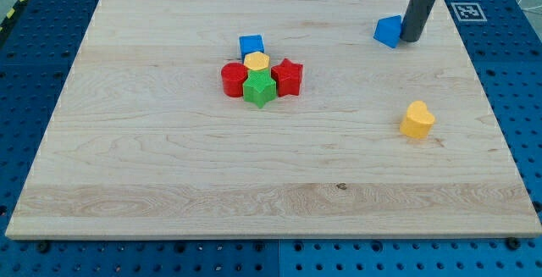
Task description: Move the blue triangle towards the top of blue cube
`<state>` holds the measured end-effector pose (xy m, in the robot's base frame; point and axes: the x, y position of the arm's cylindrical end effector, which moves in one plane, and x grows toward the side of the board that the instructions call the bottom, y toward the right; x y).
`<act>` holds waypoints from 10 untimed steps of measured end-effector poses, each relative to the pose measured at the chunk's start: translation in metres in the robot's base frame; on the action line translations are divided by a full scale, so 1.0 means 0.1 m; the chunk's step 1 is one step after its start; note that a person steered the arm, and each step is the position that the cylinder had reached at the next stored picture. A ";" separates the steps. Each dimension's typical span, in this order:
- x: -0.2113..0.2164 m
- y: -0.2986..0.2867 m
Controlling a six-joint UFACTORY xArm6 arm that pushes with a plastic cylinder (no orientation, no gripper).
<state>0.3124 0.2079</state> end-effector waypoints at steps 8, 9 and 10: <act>-0.15 -1.66; -0.15 -1.94; -0.15 -2.22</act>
